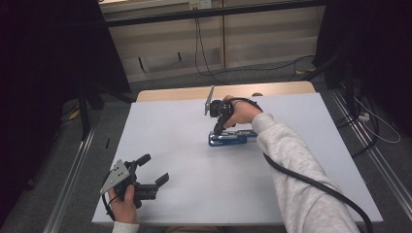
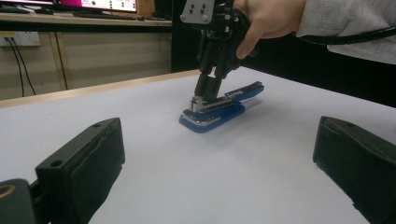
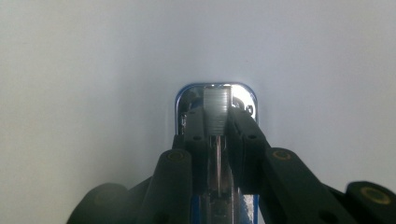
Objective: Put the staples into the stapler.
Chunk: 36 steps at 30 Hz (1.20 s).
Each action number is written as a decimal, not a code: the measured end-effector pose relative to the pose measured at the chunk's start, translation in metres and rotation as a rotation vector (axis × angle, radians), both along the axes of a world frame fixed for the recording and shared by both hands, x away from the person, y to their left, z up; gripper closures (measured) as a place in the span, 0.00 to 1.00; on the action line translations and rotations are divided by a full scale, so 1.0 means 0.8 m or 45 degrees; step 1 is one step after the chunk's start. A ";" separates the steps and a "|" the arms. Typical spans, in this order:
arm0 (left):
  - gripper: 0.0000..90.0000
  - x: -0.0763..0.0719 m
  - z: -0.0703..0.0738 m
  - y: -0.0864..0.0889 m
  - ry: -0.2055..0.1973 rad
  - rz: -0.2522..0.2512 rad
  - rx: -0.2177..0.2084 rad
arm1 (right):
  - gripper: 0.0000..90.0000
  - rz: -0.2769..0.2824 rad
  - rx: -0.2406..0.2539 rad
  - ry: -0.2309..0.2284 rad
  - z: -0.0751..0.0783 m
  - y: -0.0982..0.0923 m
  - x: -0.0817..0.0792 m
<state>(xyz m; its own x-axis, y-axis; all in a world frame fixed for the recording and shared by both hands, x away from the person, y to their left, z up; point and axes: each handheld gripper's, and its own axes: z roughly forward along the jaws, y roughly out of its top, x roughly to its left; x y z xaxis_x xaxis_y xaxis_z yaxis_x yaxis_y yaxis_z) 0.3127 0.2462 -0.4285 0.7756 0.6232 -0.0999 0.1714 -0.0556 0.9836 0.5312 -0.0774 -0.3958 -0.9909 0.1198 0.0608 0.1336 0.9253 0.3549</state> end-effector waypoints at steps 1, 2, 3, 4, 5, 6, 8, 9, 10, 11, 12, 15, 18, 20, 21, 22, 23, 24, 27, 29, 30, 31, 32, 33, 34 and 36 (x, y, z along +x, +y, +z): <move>0.02 0.000 0.000 0.000 -0.001 0.002 0.000 | 0.87 0.000 -0.004 0.004 0.000 0.000 0.000; 0.02 0.000 0.000 0.000 -0.003 -0.003 0.003 | 0.87 0.006 -0.001 0.003 -0.001 0.000 0.000; 0.02 0.000 0.000 0.000 -0.002 -0.004 0.004 | 0.87 0.007 -0.001 0.003 -0.001 0.000 0.000; 0.02 0.000 0.000 0.000 0.000 -0.004 0.005 | 0.87 0.003 -0.005 0.002 -0.001 0.000 0.000; 0.02 -0.001 0.000 0.000 0.011 -0.006 0.002 | 0.87 0.002 -0.007 0.001 -0.001 0.001 0.000; 0.02 -0.001 0.000 0.000 0.012 -0.006 0.000 | 0.87 0.000 -0.008 0.002 -0.001 0.001 0.000; 0.02 -0.001 0.000 0.000 0.010 -0.005 0.001 | 0.87 0.000 -0.005 0.005 -0.002 0.000 0.000; 0.02 0.001 0.000 0.000 -0.004 -0.008 0.009 | 0.87 -0.003 -0.006 0.006 -0.002 0.000 0.000; 0.02 0.001 0.000 0.000 -0.004 -0.009 0.009 | 0.87 -0.002 -0.010 0.005 -0.002 0.000 0.000; 0.02 0.001 0.000 0.001 -0.011 -0.002 0.020 | 0.87 0.001 -0.005 0.004 -0.002 0.000 0.000; 0.02 0.001 0.000 0.001 0.001 -0.008 0.017 | 0.87 -0.002 -0.008 0.006 -0.002 0.000 0.000; 0.02 0.001 0.000 0.000 0.004 -0.015 0.015 | 0.87 -0.007 -0.014 0.008 0.000 0.000 0.000; 0.02 0.001 0.000 0.000 0.003 -0.014 0.015 | 0.87 -0.003 -0.010 0.006 0.001 0.000 0.001; 0.02 0.001 0.000 0.001 0.002 -0.013 0.017 | 0.87 -0.001 -0.007 0.003 0.001 -0.001 0.001; 0.02 0.001 0.000 0.000 0.003 -0.015 0.014 | 0.87 -0.007 -0.009 0.003 0.001 -0.001 0.001; 0.02 0.001 0.000 0.000 0.003 -0.016 0.014 | 0.87 -0.011 -0.012 0.005 0.001 -0.002 0.001; 0.02 0.001 0.000 0.000 0.004 -0.016 0.014 | 0.87 -0.009 -0.011 0.003 0.001 -0.003 0.001; 0.02 0.001 0.000 0.000 0.004 -0.016 0.014 | 0.87 -0.008 -0.009 0.001 0.001 -0.003 0.002; 0.02 0.001 -0.001 0.000 0.008 -0.006 0.007 | 0.87 -0.008 -0.008 -0.001 0.001 -0.003 0.002; 0.02 0.000 -0.001 -0.001 0.012 -0.010 0.007 | 0.87 -0.009 -0.011 -0.003 0.001 -0.003 0.002; 0.02 0.001 0.000 0.000 -0.001 -0.005 0.020 | 0.87 -0.008 -0.008 -0.002 0.001 -0.003 0.002; 0.02 0.001 0.000 0.000 0.000 -0.006 0.018 | 0.87 -0.007 -0.011 -0.001 0.001 -0.003 0.002; 0.02 0.001 0.000 0.000 0.000 -0.005 0.019 | 0.87 -0.003 -0.011 0.001 0.001 -0.003 0.002; 0.02 0.001 0.000 0.000 0.000 -0.005 0.019 | 0.87 -0.005 -0.012 0.002 0.001 -0.003 0.002; 0.02 0.001 -0.001 0.000 0.009 -0.013 0.010 | 0.87 -0.008 -0.014 0.004 0.000 -0.002 0.001; 0.02 0.001 0.000 0.000 0.008 -0.012 0.009 | 0.87 -0.005 -0.018 0.000 0.000 -0.001 0.001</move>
<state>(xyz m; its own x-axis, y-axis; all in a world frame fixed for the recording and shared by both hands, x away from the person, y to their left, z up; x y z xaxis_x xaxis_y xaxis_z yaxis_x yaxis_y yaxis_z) 0.3132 0.2458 -0.4289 0.7810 0.6164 -0.1005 0.1772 -0.0644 0.9821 0.5319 -0.0779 -0.3958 -0.9905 0.1243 0.0594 0.1372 0.9297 0.3419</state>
